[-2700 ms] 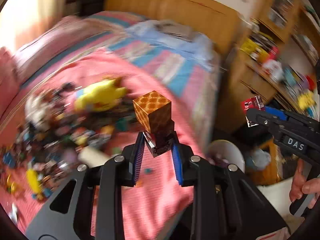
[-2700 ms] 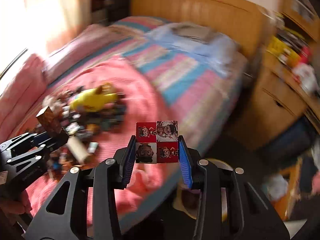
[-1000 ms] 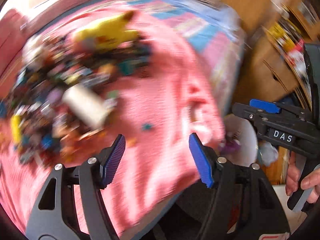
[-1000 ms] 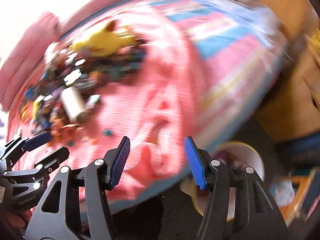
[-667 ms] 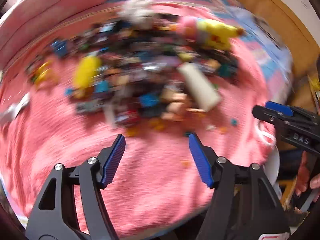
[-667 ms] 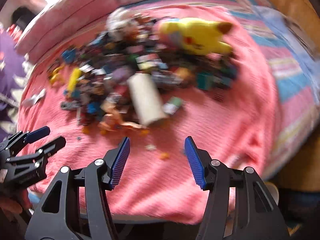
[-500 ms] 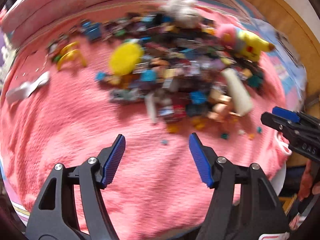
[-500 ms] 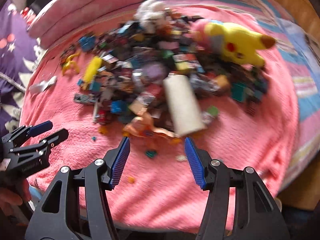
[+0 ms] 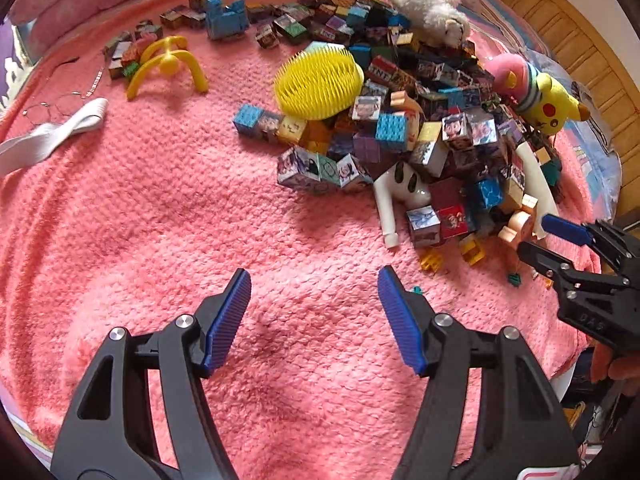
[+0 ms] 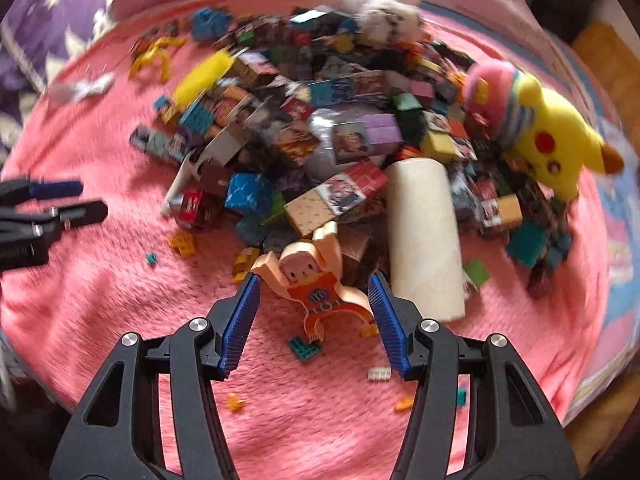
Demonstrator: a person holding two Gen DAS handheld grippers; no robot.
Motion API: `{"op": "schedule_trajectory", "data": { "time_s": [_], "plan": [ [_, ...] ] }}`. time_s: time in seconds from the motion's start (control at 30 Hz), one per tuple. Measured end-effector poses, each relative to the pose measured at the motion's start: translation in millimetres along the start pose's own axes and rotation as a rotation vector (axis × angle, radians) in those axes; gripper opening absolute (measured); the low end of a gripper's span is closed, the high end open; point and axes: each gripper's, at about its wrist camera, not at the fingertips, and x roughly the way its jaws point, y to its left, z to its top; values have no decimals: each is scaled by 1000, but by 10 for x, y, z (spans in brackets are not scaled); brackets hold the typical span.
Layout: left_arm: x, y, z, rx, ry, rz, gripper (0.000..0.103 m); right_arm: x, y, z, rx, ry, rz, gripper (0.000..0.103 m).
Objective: Collect trash
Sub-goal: 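Move both grippers back over the toy pile on the bed, then grasp the orange jersey figure with the right gripper while the left gripper lowers onto a picture cube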
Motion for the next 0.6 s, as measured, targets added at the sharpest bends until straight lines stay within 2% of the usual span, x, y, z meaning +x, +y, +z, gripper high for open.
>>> {"op": "schedule_trajectory", "data": {
  "time_s": [0.1,0.2,0.23,0.4,0.6],
  "plan": [
    [62,9,13,6,5,-16,63,110,111,-10,-82,10,-28,53],
    [99,36,42,3,6,-32,63,223,162,-66,-129,20,-105,43],
    [105,39,56,4,6,-35,63,241,147,-82,-129,19,-124,36],
    [147,52,120,17,2,-37,63,215,67,-123,-92,6,-115,34],
    [226,105,226,21,-3,-49,62,25,-7,4,13,-9,-54,33]
  ]
}}
